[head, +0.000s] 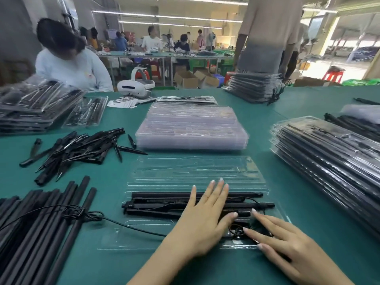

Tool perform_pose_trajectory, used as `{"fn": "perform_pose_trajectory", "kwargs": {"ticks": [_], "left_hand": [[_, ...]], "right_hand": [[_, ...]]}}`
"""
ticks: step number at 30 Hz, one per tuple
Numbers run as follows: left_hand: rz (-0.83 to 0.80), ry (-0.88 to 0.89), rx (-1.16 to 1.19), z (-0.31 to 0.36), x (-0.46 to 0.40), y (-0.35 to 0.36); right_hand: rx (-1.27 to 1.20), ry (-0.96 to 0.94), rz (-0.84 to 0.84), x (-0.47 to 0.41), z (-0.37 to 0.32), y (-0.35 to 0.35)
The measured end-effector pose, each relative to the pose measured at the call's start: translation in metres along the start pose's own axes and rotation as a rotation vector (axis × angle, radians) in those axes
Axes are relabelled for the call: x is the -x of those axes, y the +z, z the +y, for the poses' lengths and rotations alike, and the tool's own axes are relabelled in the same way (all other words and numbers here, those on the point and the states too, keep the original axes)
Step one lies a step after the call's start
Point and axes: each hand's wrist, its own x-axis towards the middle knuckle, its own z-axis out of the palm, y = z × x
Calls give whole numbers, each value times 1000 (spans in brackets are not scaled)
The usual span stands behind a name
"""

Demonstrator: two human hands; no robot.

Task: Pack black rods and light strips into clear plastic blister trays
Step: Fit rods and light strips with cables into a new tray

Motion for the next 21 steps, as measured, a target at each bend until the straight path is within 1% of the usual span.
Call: {"fn": "perform_pose_trajectory", "kwargs": {"ticks": [2, 5, 6, 9, 10, 12, 14, 16, 18, 21], "left_hand": [[-53, 26, -37, 0, -2, 6], [-23, 64, -53, -2, -3, 14], [-12, 64, -39, -2, -2, 15], [-19, 66, -37, 0, -2, 13], [-17, 69, -37, 1, -2, 12], [-18, 64, -32, 1, -2, 12], [-13, 58, -22, 2, -1, 12], [-9, 50, -13, 3, -1, 12], [2, 50, -10, 2, -1, 13], [19, 58, 14, 1, 0, 15]], "right_hand": [[-35, -14, -20, -2, 1, -1], [-44, -44, 6, -4, 5, 0], [-71, -28, 37, -5, 7, 0], [-297, 155, 135, -5, 17, 4], [-299, 200, 137, -7, 21, 4], [-187, 234, 64, -12, 28, 6], [-79, 224, -45, -17, 33, 10], [-33, 202, -90, -19, 32, 11], [11, 171, -52, -19, 30, 12], [61, 107, 107, -17, 30, 13]]}}
